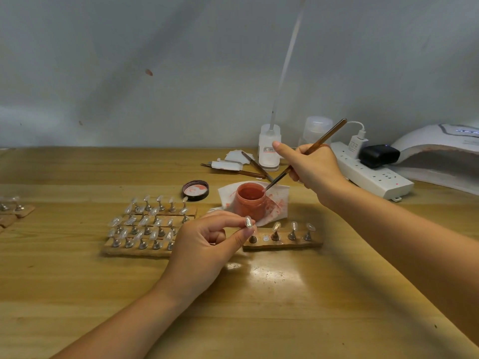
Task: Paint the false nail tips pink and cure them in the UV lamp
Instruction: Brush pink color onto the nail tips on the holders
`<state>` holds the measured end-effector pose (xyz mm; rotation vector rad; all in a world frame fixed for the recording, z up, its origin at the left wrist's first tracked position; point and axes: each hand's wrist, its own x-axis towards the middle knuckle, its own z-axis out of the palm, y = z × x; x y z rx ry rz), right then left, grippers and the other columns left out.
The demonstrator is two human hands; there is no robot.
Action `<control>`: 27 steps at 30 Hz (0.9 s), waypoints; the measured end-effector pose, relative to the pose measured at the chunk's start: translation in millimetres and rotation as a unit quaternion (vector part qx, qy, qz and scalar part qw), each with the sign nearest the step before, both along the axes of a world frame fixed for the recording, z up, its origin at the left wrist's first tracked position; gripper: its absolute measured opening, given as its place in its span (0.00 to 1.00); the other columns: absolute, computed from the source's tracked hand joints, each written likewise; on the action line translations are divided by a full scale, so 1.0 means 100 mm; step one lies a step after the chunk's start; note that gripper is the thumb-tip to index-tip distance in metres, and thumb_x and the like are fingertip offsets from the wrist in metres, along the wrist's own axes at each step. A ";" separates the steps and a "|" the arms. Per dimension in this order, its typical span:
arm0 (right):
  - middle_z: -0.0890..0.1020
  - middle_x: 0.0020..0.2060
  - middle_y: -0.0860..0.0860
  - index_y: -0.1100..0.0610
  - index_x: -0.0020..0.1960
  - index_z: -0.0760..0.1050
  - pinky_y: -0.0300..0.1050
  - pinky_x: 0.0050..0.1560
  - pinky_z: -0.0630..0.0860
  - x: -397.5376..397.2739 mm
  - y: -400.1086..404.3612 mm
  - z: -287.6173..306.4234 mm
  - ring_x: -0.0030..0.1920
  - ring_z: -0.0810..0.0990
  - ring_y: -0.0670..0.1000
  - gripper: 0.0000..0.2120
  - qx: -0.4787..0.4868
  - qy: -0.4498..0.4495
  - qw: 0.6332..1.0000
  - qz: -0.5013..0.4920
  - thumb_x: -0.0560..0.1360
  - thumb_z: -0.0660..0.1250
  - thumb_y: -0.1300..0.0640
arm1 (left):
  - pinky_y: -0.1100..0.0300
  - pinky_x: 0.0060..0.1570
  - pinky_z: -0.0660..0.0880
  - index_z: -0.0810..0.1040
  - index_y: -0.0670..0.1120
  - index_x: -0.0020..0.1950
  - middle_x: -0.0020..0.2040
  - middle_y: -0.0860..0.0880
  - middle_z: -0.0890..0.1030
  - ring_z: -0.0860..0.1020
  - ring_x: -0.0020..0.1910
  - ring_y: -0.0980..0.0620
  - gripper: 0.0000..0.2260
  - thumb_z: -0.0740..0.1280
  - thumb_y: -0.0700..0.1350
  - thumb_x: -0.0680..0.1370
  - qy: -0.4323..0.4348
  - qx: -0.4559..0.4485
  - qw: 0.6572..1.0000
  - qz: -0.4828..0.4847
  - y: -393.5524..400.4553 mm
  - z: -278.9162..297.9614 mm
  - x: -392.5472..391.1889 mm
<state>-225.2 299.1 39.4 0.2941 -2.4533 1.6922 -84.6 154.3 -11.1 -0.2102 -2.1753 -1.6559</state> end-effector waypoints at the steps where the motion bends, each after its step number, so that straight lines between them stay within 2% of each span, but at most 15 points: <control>1: 0.71 0.21 0.50 0.57 0.26 0.68 0.35 0.27 0.65 0.01 0.01 0.01 0.18 0.69 0.40 0.22 0.001 0.002 1.000 -0.007 0.74 0.66 0.46 | 0.71 0.26 0.66 0.84 0.50 0.41 0.43 0.56 0.83 0.65 0.24 0.58 0.04 0.71 0.43 0.68 0.000 0.001 1.000 0.001 0.00 0.00 0.00; 5: 0.71 0.21 0.48 0.57 0.28 0.69 0.28 0.20 0.65 0.06 0.08 0.04 0.18 0.69 0.39 0.20 -0.056 0.001 0.998 -0.026 0.74 0.67 0.47 | 0.71 0.29 0.68 0.84 0.50 0.41 0.41 0.56 0.83 0.67 0.27 0.57 0.05 0.71 0.46 0.67 0.001 -0.011 1.000 0.007 0.00 0.00 0.00; 9: 0.71 0.17 0.44 0.56 0.31 0.70 0.29 0.21 0.66 0.26 0.16 0.07 0.19 0.70 0.40 0.18 -0.152 -0.015 0.988 -0.005 0.74 0.66 0.46 | 0.71 0.31 0.69 0.84 0.51 0.42 0.41 0.57 0.83 0.68 0.28 0.57 0.06 0.71 0.47 0.67 0.002 -0.009 1.000 0.009 0.00 0.01 0.00; 12: 0.74 0.19 0.47 0.56 0.32 0.70 0.31 0.21 0.68 0.50 0.22 0.04 0.20 0.72 0.42 0.17 -0.187 0.016 0.981 0.040 0.73 0.63 0.44 | 0.73 0.32 0.69 0.84 0.51 0.42 0.42 0.57 0.83 0.68 0.28 0.57 0.05 0.71 0.46 0.67 0.004 -0.011 1.000 0.009 0.01 0.00 -0.01; 15: 0.77 0.23 0.50 0.56 0.35 0.72 0.32 0.23 0.71 0.74 0.27 -0.04 0.22 0.75 0.45 0.15 -0.191 0.093 0.971 0.113 0.71 0.60 0.45 | 0.74 0.34 0.69 0.84 0.51 0.42 0.41 0.57 0.83 0.69 0.28 0.57 0.05 0.71 0.45 0.67 0.005 -0.017 1.000 0.011 0.01 0.00 -0.01; 19: 0.79 0.28 0.50 0.58 0.38 0.75 0.32 0.26 0.71 0.90 0.26 -0.22 0.25 0.75 0.45 0.12 -0.163 0.198 0.951 0.175 0.76 0.63 0.52 | 0.75 0.39 0.68 0.84 0.51 0.42 0.42 0.57 0.83 0.69 0.28 0.60 0.05 0.71 0.45 0.67 0.007 -0.032 0.999 0.011 0.01 0.00 -0.01; 24: 0.78 0.25 0.48 0.57 0.36 0.76 0.29 0.29 0.70 0.99 0.21 -0.30 0.26 0.76 0.41 0.12 -0.157 0.242 0.941 0.175 0.74 0.61 0.52 | 0.76 0.35 0.66 0.84 0.50 0.42 0.41 0.55 0.82 0.70 0.27 0.63 0.05 0.70 0.44 0.68 0.011 -0.039 0.999 0.008 0.02 0.01 0.00; 27: 0.78 0.26 0.48 0.59 0.35 0.76 0.29 0.29 0.70 0.98 0.21 -0.33 0.26 0.76 0.40 0.12 -0.143 0.254 0.940 0.177 0.75 0.62 0.56 | 0.77 0.36 0.66 0.84 0.49 0.42 0.39 0.54 0.81 0.70 0.27 0.63 0.05 0.71 0.43 0.68 0.009 -0.043 0.999 0.009 0.02 0.01 0.00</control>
